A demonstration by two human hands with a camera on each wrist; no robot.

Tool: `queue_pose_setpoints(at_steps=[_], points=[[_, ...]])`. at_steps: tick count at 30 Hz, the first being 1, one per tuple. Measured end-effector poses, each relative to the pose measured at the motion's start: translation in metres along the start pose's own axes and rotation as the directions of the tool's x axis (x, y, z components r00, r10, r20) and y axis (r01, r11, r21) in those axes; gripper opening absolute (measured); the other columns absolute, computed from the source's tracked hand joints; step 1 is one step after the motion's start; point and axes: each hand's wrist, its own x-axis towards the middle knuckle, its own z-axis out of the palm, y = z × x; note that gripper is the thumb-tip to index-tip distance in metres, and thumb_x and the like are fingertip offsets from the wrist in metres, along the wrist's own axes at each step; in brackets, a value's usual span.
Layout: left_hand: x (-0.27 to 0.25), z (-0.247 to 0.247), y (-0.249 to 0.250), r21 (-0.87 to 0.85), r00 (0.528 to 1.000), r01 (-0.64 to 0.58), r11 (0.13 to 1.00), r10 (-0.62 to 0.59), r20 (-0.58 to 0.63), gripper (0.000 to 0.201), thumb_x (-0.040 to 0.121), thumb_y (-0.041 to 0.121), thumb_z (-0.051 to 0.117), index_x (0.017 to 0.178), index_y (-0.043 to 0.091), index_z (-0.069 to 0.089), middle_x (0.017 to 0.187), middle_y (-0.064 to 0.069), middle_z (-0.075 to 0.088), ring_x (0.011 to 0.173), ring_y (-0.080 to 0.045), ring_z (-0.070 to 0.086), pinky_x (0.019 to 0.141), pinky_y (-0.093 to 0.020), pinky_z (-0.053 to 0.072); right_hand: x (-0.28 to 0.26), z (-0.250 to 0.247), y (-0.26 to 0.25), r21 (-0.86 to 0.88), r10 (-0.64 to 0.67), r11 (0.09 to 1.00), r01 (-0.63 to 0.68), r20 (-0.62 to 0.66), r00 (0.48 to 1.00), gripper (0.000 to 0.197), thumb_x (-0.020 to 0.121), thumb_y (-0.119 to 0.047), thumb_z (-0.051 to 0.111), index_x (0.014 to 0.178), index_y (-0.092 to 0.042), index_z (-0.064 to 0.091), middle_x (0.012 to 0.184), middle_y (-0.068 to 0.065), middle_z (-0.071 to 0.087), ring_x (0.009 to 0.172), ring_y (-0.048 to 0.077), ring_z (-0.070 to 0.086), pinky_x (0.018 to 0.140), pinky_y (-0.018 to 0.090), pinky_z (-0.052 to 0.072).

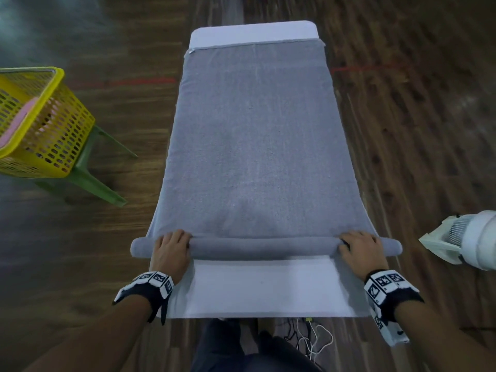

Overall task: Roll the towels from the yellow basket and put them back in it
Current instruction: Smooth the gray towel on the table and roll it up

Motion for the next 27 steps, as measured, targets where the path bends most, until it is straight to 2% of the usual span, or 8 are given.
queue_pose_setpoints(at_steps=[3,5,7,11,15,20,23,27], points=[[0.009,-0.002,0.005,-0.107,0.997,0.066,0.992,-0.071,-0.036,0.039,0.093,0.026,0.03,0.114,0.01,0.058,0.109,-0.008,0.063,0.099,-0.03,0.058,0.091,-0.046,0.045,0.009,0.0,0.002,0.065,0.011,0.998,-0.009,-0.027,1.0,0.031,0.094,-0.024,0.051,0.12,-0.013,0.065,0.123,0.009,0.063,0.114,0.029,0.058,0.099,0.048,0.039],[0.001,0.005,0.008,-0.116,0.998,0.064,0.991,-0.067,-0.015,0.035,0.091,0.027,0.049,0.115,0.005,0.061,0.11,-0.012,0.065,0.101,-0.032,0.06,0.095,-0.05,0.045,0.001,0.009,0.005,0.079,-0.051,0.996,0.05,0.007,0.999,0.036,0.086,-0.023,0.063,0.12,-0.012,0.063,0.12,0.008,0.064,0.111,0.03,0.059,0.098,0.049,0.043],[-0.011,0.015,0.005,-0.099,0.999,0.042,0.994,-0.04,0.018,0.044,0.076,0.016,0.071,0.117,0.004,0.06,0.112,-0.012,0.064,0.103,-0.033,0.06,0.099,-0.051,0.043,-0.014,0.017,0.007,0.102,-0.047,0.994,0.045,0.013,0.999,0.045,0.074,-0.01,0.075,0.118,-0.014,0.064,0.115,0.005,0.065,0.107,0.029,0.06,0.097,0.05,0.044],[-0.031,0.022,0.005,-0.102,1.0,0.021,0.995,-0.022,-0.001,0.047,0.066,0.005,0.076,0.111,0.005,0.064,0.105,-0.01,0.066,0.095,-0.03,0.063,0.093,-0.046,0.048,-0.035,0.016,0.002,0.107,0.019,0.994,-0.015,-0.038,0.999,0.044,0.068,-0.004,0.077,0.108,-0.018,0.068,0.106,0.001,0.069,0.101,0.025,0.062,0.094,0.038,0.037],[-0.06,0.02,0.014,-0.11,1.0,0.014,0.994,-0.016,-0.013,0.047,0.061,0.003,0.08,0.105,0.003,0.067,0.099,-0.012,0.069,0.088,-0.031,0.065,0.085,-0.043,0.053,-0.059,0.017,0.005,0.096,-0.035,0.995,0.039,-0.04,0.999,0.035,0.071,-0.012,0.069,0.106,-0.015,0.069,0.103,0.002,0.07,0.097,0.026,0.063,0.093,0.042,0.042],[-0.105,0.024,0.014,-0.115,1.0,0.0,0.993,0.001,0.011,0.038,0.068,0.01,0.073,0.105,0.005,0.068,0.099,-0.009,0.068,0.088,-0.028,0.065,0.082,-0.042,0.054,-0.108,0.018,0.006,0.067,-0.034,0.997,0.03,0.063,0.997,0.043,0.067,-0.007,0.078,0.107,-0.015,0.069,0.105,0.002,0.07,0.096,0.025,0.063,0.094,0.048,0.046],[-0.11,0.022,0.012,-0.12,0.998,0.019,0.993,-0.012,0.057,0.032,0.072,0.014,0.07,0.104,0.009,0.069,0.1,-0.007,0.069,0.089,-0.027,0.065,0.082,-0.043,0.053,-0.115,0.017,0.009,0.064,-0.056,0.997,0.052,0.057,0.997,0.031,0.078,-0.01,0.064,0.108,-0.017,0.069,0.106,0.002,0.07,0.097,0.025,0.063,0.093,0.048,0.046],[-0.087,0.013,0.005,-0.142,0.979,0.044,0.989,-0.014,0.202,0.034,0.072,0.024,0.049,0.095,0.014,0.071,0.091,-0.004,0.07,0.085,-0.027,0.065,0.077,-0.04,0.05,-0.086,0.012,0.005,0.014,-0.006,1.0,0.005,0.086,0.996,0.035,0.077,-0.022,0.045,0.098,-0.017,0.074,0.095,0.004,0.073,0.087,0.029,0.067,0.081,0.042,0.047]])
